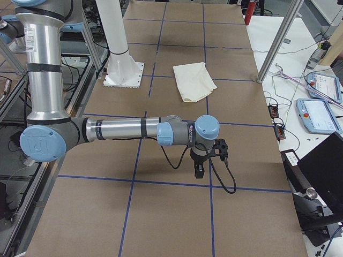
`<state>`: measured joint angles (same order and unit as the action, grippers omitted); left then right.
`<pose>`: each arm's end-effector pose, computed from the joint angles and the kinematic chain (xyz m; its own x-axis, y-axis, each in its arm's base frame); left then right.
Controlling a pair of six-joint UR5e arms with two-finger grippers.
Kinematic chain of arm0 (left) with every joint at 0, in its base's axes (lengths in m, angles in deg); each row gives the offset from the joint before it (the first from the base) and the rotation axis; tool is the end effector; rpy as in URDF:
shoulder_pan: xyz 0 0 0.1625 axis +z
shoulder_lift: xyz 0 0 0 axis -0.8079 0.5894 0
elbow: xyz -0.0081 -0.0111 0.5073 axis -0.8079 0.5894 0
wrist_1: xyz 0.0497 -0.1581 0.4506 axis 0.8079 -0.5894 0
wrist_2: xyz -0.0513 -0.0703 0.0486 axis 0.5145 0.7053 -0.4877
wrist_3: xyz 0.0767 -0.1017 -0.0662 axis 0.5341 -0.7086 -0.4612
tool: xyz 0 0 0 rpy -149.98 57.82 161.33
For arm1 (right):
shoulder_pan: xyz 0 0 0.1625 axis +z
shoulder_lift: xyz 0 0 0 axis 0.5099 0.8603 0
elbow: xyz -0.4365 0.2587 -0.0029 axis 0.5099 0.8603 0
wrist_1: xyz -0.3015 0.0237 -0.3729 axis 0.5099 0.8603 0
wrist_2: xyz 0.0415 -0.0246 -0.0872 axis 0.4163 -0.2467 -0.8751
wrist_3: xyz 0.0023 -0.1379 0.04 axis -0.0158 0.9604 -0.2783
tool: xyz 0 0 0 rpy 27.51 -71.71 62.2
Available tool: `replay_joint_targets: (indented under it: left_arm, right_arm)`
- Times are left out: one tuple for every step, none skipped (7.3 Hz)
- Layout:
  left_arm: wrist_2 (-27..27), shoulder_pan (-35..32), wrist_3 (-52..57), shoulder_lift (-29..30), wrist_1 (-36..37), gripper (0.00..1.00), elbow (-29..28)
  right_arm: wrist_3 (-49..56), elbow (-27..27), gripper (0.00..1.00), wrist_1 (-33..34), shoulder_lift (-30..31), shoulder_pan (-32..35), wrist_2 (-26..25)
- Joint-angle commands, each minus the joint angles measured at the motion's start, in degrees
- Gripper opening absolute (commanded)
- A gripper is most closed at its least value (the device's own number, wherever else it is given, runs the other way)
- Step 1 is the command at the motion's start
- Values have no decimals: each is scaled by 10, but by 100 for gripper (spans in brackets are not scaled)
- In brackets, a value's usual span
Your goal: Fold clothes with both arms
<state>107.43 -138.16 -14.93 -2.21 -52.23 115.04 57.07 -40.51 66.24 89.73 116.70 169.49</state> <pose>0.0295 -0.5396 0.6510 0.6283 0.2665 -0.7309 -0.1070 0.9602 0.2582 -0.0065 -0.5715 0.7283 0.7099 -0.0933 0.6980 0.0700 0.9956 0.0618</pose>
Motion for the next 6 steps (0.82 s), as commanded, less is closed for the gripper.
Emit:
replay_joint_targets:
  left_arm:
    - [0,0,3,-1,1,100,3]
    - [1,0,3,0,1,100,3]
    - [2,0,3,-1,1,100,3]
    - [3,0,2,0,2,100,6]
    - [3,0,0,0,2,100,5]
    - [5,0,0,0,1,100,1]
  right_arm:
    - [0,1,100,0,0,0,0]
    - [0,1,100,0,0,0,0]
    - [0,-3,100,0,0,0,0]
    - [0,-4,100,0,0,0,1]
    - [1,-9,100,0,0,0,2]
    - [1,-10,100,0,0,0,9]
